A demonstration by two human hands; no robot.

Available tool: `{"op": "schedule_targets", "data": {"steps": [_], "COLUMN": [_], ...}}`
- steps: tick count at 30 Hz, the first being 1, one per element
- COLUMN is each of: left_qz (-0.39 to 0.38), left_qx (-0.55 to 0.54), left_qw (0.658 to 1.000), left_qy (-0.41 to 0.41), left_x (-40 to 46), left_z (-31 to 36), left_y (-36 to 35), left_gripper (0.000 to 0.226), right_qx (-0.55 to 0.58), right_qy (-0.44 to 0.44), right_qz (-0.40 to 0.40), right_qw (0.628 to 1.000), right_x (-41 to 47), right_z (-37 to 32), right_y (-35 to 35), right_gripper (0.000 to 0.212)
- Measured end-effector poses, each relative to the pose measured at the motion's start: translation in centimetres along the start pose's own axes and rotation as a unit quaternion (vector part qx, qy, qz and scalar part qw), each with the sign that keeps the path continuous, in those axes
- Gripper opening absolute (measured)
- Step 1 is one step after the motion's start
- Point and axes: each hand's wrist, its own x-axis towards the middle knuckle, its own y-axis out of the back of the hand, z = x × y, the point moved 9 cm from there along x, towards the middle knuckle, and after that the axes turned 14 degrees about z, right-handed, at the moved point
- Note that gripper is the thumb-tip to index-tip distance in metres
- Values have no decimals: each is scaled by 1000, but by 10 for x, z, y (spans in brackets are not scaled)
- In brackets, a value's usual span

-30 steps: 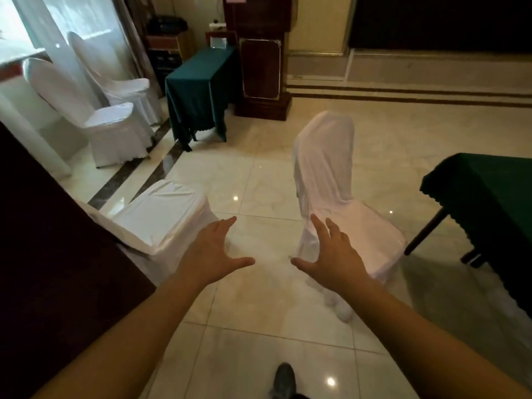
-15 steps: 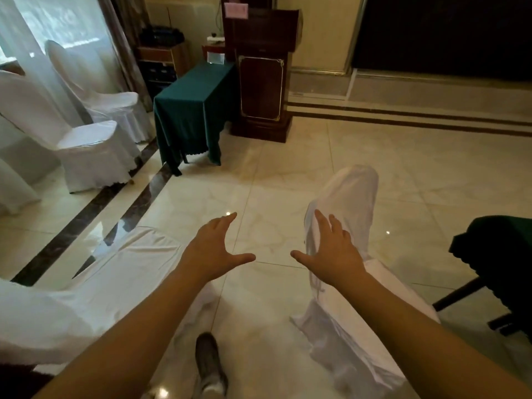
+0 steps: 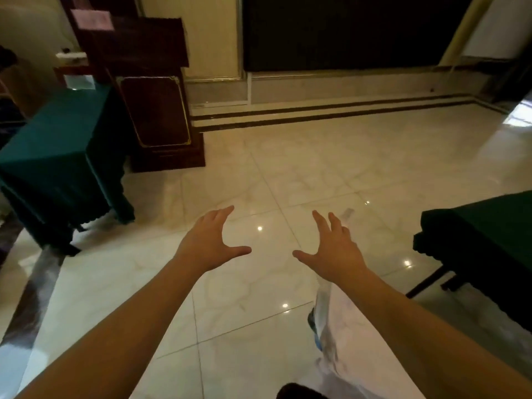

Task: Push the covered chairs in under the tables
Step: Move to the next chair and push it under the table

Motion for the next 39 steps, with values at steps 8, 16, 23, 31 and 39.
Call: {"op": "schedule_targets", "data": {"steps": [8, 16, 23, 31, 39], "left_qz": [-65, -135, -222, -332, -446], "left_qx": [-26, -21, -103, -213, -206], "left_qw": [987, 948, 878, 709, 473], "left_qy": [-147, -287, -411, -584, -732], "left_x": [184, 330, 360, 239, 150], "left_z": [43, 125, 261, 412, 415], "left_y": [-83, -185, -287, -351, -346], "left_gripper": [110, 112, 104, 91, 91], "right_qx": [-29, -14, 0, -121, -122], "right_qy": [-119, -262, -437, -675, -811], "right_qz": [53, 106, 149, 201, 259], "right_qw": [991, 959, 887, 700, 509], "right_x": [127, 220, 175, 34, -14], "right_z": [49, 125, 199, 229, 115], "right_y": [-29, -52, -24, 11, 2], "right_gripper": [108, 105, 101, 98, 95]}}
